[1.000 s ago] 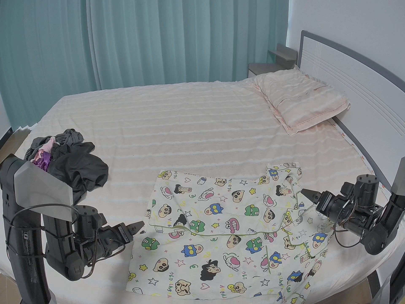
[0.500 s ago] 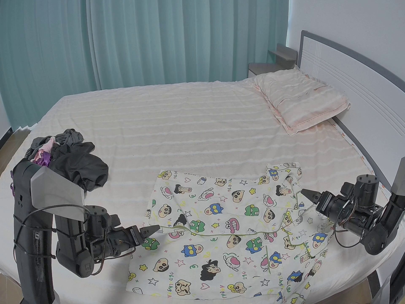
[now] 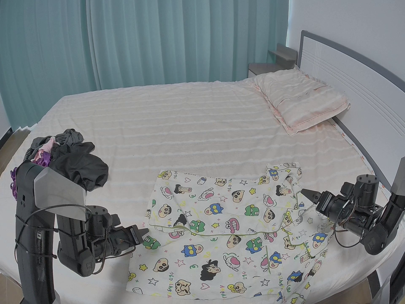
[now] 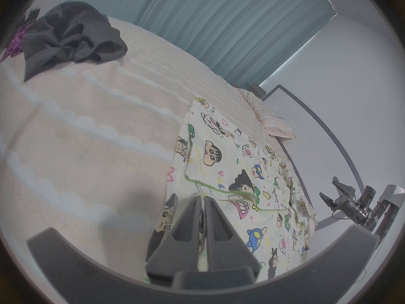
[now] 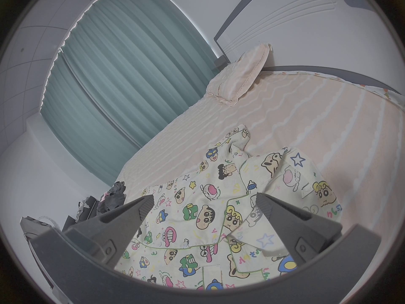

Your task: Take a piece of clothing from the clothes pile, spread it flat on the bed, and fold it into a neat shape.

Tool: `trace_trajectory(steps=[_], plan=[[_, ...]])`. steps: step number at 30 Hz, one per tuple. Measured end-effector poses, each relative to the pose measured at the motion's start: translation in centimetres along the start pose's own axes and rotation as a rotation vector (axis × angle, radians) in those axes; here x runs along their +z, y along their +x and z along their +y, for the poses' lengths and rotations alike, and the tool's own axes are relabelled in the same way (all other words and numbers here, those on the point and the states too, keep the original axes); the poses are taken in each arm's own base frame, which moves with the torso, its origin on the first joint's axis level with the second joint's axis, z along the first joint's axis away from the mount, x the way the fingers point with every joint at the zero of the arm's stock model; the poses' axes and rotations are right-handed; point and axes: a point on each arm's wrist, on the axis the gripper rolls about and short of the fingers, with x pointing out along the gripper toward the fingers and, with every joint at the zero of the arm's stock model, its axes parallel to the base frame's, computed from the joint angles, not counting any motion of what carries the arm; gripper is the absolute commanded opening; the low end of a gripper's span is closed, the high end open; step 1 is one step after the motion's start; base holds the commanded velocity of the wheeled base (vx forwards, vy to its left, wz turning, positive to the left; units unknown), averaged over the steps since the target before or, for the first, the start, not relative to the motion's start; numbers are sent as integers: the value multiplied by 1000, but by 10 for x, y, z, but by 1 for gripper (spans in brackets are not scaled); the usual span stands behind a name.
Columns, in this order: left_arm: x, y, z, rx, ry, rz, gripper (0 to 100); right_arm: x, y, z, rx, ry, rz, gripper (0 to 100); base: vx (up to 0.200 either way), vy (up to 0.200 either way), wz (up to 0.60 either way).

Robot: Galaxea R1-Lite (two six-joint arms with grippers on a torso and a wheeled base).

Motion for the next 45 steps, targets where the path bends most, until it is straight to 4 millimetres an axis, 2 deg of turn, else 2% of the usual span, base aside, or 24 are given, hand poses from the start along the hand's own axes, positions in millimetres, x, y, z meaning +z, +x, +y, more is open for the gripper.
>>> trace_trajectory(steps=[16,17,24,30,39,45], plan=[[11,-6,6,87,64,-84,0,0,0,-1,-2,1,1,100,0,0,0],[12,-6,6,86,65,-85,100,0,0,0,-2,0,2,100,0,0,0],[13,-5,7,87,57,-92,100,2,1,-2,-9,3,-6,100,0,0,0],[18,-10,14,109,-29,-116,100,18,10,-6,-23,16,-58,100,0,0,0],[18,-37,4,99,-170,-116,100,52,45,-8,-87,46,3,100,0,0,0],[9,-53,-9,78,-229,-83,100,92,84,-4,-86,59,-21,100,0,0,0]])
